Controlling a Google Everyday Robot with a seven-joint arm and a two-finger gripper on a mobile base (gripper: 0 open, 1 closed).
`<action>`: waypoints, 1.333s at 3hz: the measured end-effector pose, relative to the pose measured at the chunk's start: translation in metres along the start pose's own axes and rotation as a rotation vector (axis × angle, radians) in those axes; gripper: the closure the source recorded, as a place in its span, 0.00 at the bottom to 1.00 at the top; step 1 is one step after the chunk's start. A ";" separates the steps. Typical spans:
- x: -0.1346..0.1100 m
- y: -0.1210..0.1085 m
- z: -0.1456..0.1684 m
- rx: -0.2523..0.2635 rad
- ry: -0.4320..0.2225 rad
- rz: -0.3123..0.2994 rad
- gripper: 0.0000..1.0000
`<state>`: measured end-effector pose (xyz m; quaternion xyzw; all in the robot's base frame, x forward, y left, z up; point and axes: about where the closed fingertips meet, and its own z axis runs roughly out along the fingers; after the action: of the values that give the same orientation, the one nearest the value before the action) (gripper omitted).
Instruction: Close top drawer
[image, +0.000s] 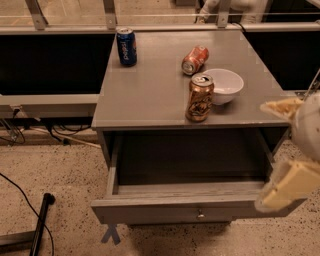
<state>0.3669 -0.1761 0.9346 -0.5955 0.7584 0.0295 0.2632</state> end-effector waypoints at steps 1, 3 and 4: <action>0.011 0.037 0.027 0.058 -0.098 0.019 0.00; 0.036 0.046 0.048 0.080 -0.082 0.057 0.00; 0.075 0.050 0.080 0.059 -0.069 0.106 0.00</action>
Offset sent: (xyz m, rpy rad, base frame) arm -0.0231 0.0108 -0.0306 0.0748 -0.0666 -0.0082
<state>0.3387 -0.1993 0.8202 -0.5450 0.7800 0.0413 0.3047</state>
